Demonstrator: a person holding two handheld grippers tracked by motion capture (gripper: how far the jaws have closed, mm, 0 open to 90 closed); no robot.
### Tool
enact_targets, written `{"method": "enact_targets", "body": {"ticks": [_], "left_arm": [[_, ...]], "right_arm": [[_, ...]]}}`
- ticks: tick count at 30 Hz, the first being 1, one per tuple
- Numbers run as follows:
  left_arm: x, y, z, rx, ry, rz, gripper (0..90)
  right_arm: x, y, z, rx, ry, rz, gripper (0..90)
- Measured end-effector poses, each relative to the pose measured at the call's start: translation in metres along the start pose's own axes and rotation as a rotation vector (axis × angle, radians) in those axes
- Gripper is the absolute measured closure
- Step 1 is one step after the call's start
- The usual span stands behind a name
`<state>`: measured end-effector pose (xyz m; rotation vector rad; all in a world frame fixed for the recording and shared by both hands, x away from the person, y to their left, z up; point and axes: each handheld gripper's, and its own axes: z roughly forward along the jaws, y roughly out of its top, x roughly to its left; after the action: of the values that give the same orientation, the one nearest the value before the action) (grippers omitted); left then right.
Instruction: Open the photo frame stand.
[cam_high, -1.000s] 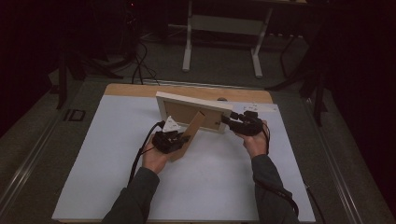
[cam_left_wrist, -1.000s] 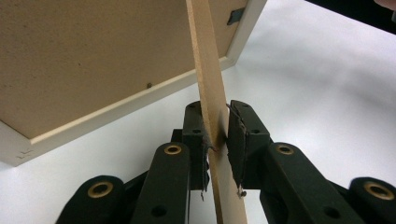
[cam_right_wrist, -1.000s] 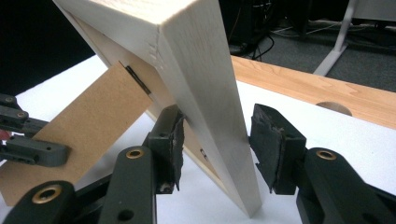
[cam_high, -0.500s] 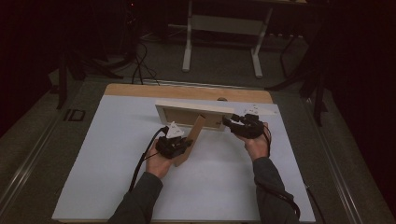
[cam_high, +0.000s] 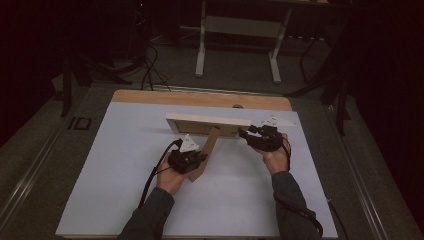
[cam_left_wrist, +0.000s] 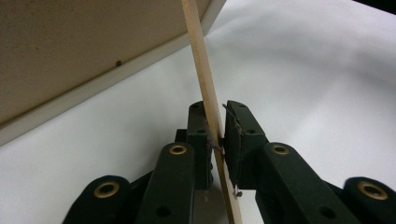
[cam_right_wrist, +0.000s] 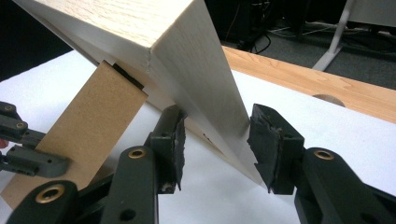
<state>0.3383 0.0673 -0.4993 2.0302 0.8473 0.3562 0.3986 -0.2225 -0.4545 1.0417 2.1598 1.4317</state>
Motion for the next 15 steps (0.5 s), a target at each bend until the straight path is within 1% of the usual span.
{"method": "enact_targets", "body": {"ticks": [4, 8, 11, 12, 15], "left_arm": [[0.001, 0.0, -0.001, -0.005, -0.011, 0.0, 77.0], [0.001, 0.0, -0.005, -0.026, -0.032, -0.01, 72.4], [0.002, 0.0, -0.007, -0.033, -0.036, -0.013, 70.6], [0.003, 0.0, -0.01, -0.045, -0.046, -0.021, 69.7], [0.004, 0.0, -0.013, -0.055, -0.049, -0.025, 68.5]], "right_arm": [[0.0, 0.0, 0.0, -0.002, 0.001, 0.01, 55.2], [0.0, -0.001, 0.0, -0.001, 0.001, 0.009, 55.6], [0.0, -0.002, -0.001, 0.001, 0.002, 0.012, 56.1], [-0.001, -0.003, 0.0, 0.002, -0.001, 0.014, 56.3], [-0.001, -0.005, 0.0, 0.007, -0.003, 0.019, 56.2]]}}
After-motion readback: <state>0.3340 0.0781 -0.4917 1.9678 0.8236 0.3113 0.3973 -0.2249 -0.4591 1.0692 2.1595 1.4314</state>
